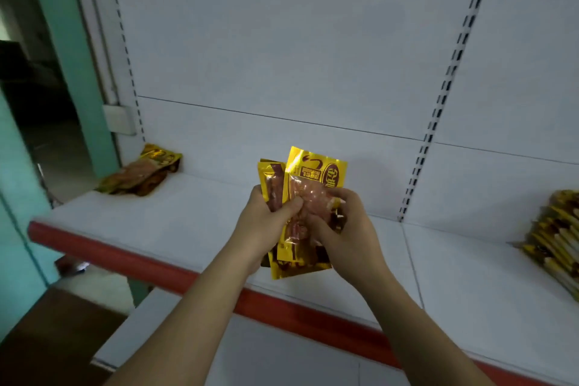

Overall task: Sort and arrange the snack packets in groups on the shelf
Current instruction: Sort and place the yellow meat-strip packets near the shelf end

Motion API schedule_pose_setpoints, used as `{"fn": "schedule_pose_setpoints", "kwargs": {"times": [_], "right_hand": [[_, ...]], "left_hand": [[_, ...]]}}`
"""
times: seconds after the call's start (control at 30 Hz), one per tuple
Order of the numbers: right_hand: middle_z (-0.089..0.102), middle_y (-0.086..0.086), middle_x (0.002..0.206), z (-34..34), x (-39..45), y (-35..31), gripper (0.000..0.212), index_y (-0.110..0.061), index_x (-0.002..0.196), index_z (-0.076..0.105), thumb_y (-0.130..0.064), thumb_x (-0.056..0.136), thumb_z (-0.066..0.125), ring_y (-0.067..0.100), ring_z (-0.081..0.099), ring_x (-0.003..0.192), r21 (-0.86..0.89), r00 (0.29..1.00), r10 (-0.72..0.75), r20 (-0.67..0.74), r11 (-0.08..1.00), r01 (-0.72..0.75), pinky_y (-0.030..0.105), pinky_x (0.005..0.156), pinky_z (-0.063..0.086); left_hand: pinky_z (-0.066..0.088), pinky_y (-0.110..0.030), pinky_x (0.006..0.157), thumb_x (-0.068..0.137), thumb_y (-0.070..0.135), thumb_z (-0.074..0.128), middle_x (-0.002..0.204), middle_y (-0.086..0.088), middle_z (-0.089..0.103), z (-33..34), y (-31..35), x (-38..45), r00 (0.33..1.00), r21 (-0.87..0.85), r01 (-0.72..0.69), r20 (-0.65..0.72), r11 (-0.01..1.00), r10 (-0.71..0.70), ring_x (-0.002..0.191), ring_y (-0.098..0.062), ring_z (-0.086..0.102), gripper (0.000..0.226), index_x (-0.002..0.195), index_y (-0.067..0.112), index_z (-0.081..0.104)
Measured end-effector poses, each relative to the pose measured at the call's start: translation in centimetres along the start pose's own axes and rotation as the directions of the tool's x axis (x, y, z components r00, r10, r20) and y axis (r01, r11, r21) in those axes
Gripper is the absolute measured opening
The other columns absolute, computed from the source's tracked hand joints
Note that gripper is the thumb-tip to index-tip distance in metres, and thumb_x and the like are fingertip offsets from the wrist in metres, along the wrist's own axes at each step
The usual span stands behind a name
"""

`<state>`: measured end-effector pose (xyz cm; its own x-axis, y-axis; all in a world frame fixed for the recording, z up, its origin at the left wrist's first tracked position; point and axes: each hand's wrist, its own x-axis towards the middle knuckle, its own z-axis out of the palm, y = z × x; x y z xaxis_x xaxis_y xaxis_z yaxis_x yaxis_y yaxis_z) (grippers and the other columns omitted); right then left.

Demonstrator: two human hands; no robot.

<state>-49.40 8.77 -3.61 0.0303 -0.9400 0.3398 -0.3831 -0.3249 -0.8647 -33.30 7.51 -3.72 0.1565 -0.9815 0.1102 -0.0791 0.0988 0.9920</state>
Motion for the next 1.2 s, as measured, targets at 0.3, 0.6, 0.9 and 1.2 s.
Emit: {"fn": "schedule_pose_setpoints", "kwargs": {"times": [0.3,0.6,0.9,1.2], "right_hand": [[0.076,-0.001,0.083,16.9,-2.1,-7.8,0.02,-0.021,0.1,0.068,-0.033,0.087,0.075,0.017,0.074,0.078,0.104,0.957,0.13,0.258,0.981,-0.162,0.049,0.079,0.06],[0.073,0.005,0.077,25.7,3.7,-10.9,0.011,-0.014,0.086,0.07,-0.024,0.091,0.07,0.027,0.069,0.073,0.066,0.986,0.139,0.093,0.987,-0.145,0.047,0.071,0.055],[0.072,0.015,0.082,34.4,15.1,-10.3,0.006,-0.008,0.081,0.071,-0.005,0.087,0.07,0.027,0.071,0.07,0.172,0.937,0.295,0.189,0.929,-0.327,0.043,0.067,0.063],[0.062,0.012,0.062,39.0,17.3,-8.5,0.027,0.004,0.081,0.069,-0.023,0.083,0.072,0.034,0.068,0.059,-0.117,0.921,0.369,0.122,0.927,-0.356,0.052,0.061,0.061]], "left_hand": [[0.06,-0.041,0.092,0.09,0.041,0.077,0.108,0.012,0.077,-19.6,-1.6,-3.1,0.977,-0.002,0.0,-0.215,1.0,-0.001,0.099,-0.01,0.074,0.034,0.12,0.03,0.065],[0.056,-0.051,0.097,0.095,0.057,0.059,0.111,0.004,0.075,-30.4,-2.6,0.2,0.908,-0.094,0.104,-0.398,0.99,-0.133,0.102,-0.023,0.072,0.032,0.117,0.035,0.063],[0.058,-0.054,0.093,0.096,0.046,0.064,0.106,-0.002,0.076,-38.1,-3.2,8.1,0.849,-0.156,0.115,-0.498,0.981,-0.179,0.098,-0.029,0.073,0.022,0.108,0.028,0.069],[0.059,-0.052,0.093,0.098,0.041,0.064,0.103,-0.002,0.078,-41.2,-4.9,14.0,0.901,-0.206,0.158,-0.37,0.966,-0.226,0.096,-0.028,0.075,0.016,0.101,0.028,0.072]]}}
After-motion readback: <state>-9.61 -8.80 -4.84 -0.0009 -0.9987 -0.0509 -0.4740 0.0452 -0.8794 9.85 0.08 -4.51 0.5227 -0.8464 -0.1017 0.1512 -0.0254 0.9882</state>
